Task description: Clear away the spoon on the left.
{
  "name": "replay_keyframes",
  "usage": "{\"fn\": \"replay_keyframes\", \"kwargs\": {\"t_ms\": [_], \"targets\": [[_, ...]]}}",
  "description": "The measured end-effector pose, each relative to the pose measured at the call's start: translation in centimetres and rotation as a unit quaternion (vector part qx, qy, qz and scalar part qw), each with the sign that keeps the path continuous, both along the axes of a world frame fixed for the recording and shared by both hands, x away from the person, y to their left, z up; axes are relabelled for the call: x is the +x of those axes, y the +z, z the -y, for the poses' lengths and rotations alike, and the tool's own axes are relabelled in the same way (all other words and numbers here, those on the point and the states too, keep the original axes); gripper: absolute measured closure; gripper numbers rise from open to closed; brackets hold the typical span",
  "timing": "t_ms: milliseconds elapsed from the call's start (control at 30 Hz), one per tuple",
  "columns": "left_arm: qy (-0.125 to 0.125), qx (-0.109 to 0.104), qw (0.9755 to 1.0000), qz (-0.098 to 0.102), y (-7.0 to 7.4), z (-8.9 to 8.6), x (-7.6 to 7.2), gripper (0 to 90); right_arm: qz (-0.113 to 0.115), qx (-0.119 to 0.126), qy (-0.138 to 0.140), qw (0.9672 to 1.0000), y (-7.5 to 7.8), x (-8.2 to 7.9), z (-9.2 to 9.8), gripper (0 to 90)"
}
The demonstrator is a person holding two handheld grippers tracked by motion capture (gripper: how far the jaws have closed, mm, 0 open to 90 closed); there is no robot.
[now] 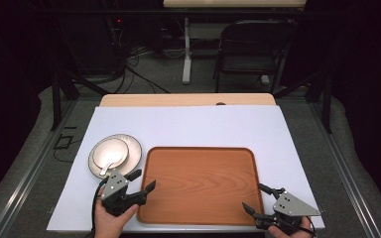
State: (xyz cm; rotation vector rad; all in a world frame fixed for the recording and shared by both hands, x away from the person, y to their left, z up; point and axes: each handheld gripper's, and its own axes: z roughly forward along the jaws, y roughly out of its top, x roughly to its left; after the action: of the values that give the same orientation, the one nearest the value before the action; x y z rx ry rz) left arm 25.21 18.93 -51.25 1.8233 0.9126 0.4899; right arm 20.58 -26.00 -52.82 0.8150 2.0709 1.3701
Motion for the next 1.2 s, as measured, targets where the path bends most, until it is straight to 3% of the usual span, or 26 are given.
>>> {"fn": "replay_keyframes", "kwargs": {"t_ms": [833, 1100, 1200], "targets": [[0.011, 0.002, 0.9999, 0.000, 0.2, -0.3, 0.0, 36.4, -0.001, 0.001, 0.000, 1.0000, 0.0, 0.0, 0.0, 24.0], [0.038, 0.014, 0.9992, -0.004, 1.2, -1.1, 0.2, 39.0, 0.000, 0.001, 0.000, 1.0000, 0.0, -0.1, 0.0, 24.0], [0.049, 0.008, 0.9987, -0.012, 1.4, -1.9, 0.3, 44.1, 0.001, 0.000, 0.001, 1.0000, 0.0, -0.1, 0.0, 24.0]]}}
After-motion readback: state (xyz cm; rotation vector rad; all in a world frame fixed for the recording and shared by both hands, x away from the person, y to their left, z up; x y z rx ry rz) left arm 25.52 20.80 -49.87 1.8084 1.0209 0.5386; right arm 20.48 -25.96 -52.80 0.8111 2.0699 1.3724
